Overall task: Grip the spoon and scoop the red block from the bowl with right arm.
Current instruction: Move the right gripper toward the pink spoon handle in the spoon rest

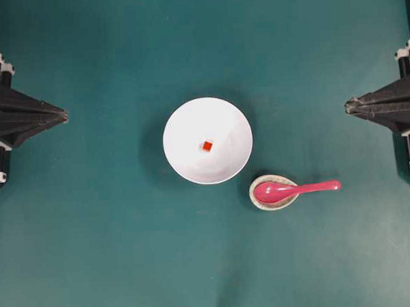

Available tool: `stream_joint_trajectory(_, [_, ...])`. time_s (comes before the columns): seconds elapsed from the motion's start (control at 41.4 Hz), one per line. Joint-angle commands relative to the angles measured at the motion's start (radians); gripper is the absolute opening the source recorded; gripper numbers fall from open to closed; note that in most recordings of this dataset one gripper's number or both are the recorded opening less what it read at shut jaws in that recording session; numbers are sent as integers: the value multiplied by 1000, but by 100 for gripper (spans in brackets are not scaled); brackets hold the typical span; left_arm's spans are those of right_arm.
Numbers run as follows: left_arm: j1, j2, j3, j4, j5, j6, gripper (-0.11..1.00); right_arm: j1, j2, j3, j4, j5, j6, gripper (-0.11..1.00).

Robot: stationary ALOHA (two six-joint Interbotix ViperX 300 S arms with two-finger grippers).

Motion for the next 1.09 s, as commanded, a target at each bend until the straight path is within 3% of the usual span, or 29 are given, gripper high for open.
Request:
stream_joint_trajectory(0.0, [3,5,-25,6,55,0,0,0,5,-21,2,-6,9,0])
stream_joint_trajectory(0.024, [2,-2,-34,6,126,-6,0,-2,3,-34,3,35,8,0])
stream_joint_trajectory(0.048, [2,-2,-35,8,138,-8,9,0,3,-38,3,60,8,0])
stream_joint_trajectory(0.097, [2,-6,-40,6,164,-9,3,-2,3,-44,3,97,9,0])
stream_joint_trajectory(0.314, [3,-37,-49,6,252,-12,3,-2,-6,-60,15,261,14,0])
stream_joint_trajectory(0.532, [2,-52,-52,8,328,-12,3,0,-6,-58,37,281,14,0])
stream_joint_trajectory(0.943, [2,-52,-54,8,337,-9,3,-2,-3,-58,71,282,14,1])
stream_joint_trajectory(1.064, [2,-52,-54,8,337,2,3,0,-2,-57,71,282,14,9])
